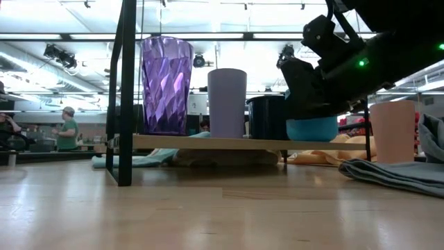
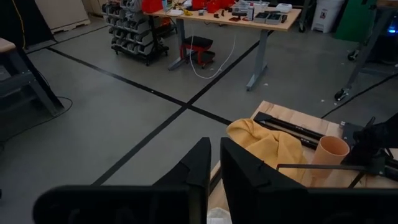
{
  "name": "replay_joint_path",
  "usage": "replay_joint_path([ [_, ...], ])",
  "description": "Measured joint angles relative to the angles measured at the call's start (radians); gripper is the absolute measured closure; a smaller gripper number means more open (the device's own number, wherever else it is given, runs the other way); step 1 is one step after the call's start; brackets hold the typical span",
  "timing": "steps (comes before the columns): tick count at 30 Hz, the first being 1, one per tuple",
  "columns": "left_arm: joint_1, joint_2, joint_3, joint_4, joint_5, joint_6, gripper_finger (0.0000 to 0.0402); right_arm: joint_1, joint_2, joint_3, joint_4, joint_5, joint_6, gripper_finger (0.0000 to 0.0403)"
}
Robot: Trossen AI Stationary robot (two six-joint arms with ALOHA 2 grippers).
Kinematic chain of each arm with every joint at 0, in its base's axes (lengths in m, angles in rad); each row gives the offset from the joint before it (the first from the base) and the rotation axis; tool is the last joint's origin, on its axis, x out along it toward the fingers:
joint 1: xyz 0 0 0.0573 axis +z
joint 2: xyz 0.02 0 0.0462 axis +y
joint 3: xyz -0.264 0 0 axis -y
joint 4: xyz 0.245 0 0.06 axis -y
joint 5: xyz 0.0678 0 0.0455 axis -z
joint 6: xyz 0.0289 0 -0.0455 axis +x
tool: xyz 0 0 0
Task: Stack small to large cups/mugs on shelf
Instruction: Put the blue mug on the shelf, then put the light brown cup on the shelf
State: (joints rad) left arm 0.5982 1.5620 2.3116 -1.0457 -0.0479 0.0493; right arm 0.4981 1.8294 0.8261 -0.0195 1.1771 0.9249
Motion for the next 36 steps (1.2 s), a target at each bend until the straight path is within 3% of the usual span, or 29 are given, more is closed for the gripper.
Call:
replay_joint_path([
  [13, 0.0, 0.0, 0.0, 0.001, 0.0, 0.0, 0.0356, 0.037, -0.005, 0.0, -0.014, 0.006, 0.014, 0.0273],
  [22, 0.0, 0.0, 0.0, 0.001, 0.0, -0.001, 0.0358, 0.044, -0.082, -0.001, -0.226, 0.037, 0.137, 0.0274],
  [36, 0.0, 0.0, 0.0, 0.001, 0.0, -0.003, 0.0362, 0.086, -0.086, -0.001, -0.235, 0.03, 0.183, 0.0274],
])
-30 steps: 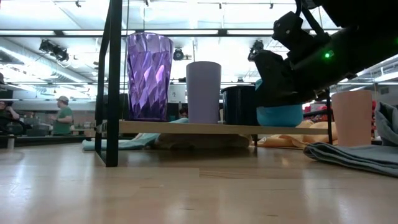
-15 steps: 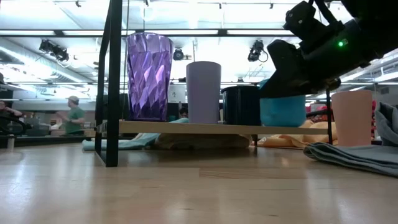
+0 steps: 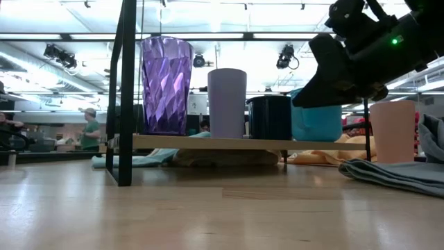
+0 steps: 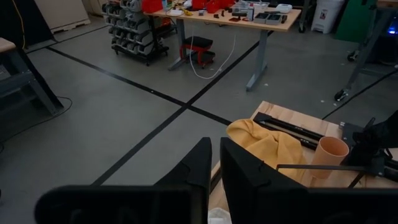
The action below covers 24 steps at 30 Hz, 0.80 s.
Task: Stack small to large cups/mugs on shelf
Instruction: Put the light brown cup on the shelf
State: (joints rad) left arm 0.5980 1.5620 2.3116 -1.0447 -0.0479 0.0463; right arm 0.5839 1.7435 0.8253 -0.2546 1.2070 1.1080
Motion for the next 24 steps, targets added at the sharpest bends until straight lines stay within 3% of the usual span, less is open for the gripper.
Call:
replay_joint_path([
  [14, 0.0, 0.0, 0.0, 0.0, 0.0, 0.0, 0.0358, 0.072, -0.015, 0.0, -0.014, -0.038, 0.047, 0.0283],
  [24, 0.0, 0.0, 0.0, 0.0, 0.0, 0.0, 0.0349, 0.185, -0.205, 0.0, -0.053, -0.117, 0.023, 0.0302],
])
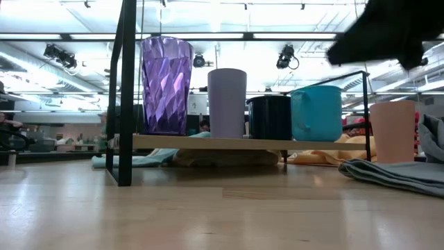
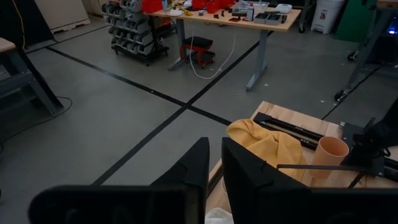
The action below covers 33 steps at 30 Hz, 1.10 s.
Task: Stack small to large cups/mugs on shelf
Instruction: Put the light brown cup on the shelf
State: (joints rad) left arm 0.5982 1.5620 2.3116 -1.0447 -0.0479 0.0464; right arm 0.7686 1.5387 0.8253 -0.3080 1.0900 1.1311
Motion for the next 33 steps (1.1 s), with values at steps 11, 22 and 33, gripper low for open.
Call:
replay_joint_path([
  [11, 0.0, 0.0, 0.0, 0.0, 0.0, 0.0, 0.0345, 0.016, -0.395, 0.0, -0.024, 0.041, -0.329, 0.0323],
  [22, 0.0, 0.0, 0.0, 0.0, 0.0, 0.0, 0.0345, -0.153, -0.628, 0.0, -0.08, 0.095, -0.565, 0.0339],
  [33, -0.003, 0.0, 0.0, 0.0, 0.002, -0.001, 0.0336, -0.31, -0.74, 0.007, -0.082, 0.119, -0.924, 0.0345],
])
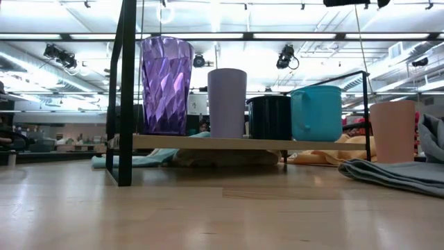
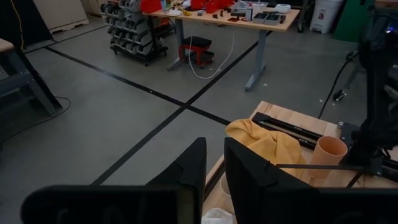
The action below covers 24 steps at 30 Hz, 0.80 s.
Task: Stack small to large cups/mugs on shelf
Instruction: Put the light brown cup on the shelf
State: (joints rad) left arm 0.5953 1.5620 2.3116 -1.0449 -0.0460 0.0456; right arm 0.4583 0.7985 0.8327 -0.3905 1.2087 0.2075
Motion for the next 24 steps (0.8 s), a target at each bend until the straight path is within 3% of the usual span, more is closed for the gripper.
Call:
replay_joint_path([
  [6, 0.0, 0.0, 0.0, -0.001, 0.0, 0.001, 0.0344, -0.091, 0.015, 0.087, -0.023, -0.002, -0.268, 0.0344],
  [10, 0.0, 0.0, 0.0, -0.001, 0.0, 0.001, 0.0346, -0.178, 0.031, 0.169, -0.037, -0.063, -0.339, 0.0343],
  [17, 0.0, 0.0, 0.0, -0.002, 0.011, 0.001, 0.0338, -0.421, 0.09, 0.327, -0.109, -0.348, -0.342, 0.0343],
  [24, 0.0, 0.0, 0.0, -0.005, 0.024, 0.003, 0.0344, -0.637, 0.244, 0.541, -0.293, -0.661, -0.335, 0.0343],
])
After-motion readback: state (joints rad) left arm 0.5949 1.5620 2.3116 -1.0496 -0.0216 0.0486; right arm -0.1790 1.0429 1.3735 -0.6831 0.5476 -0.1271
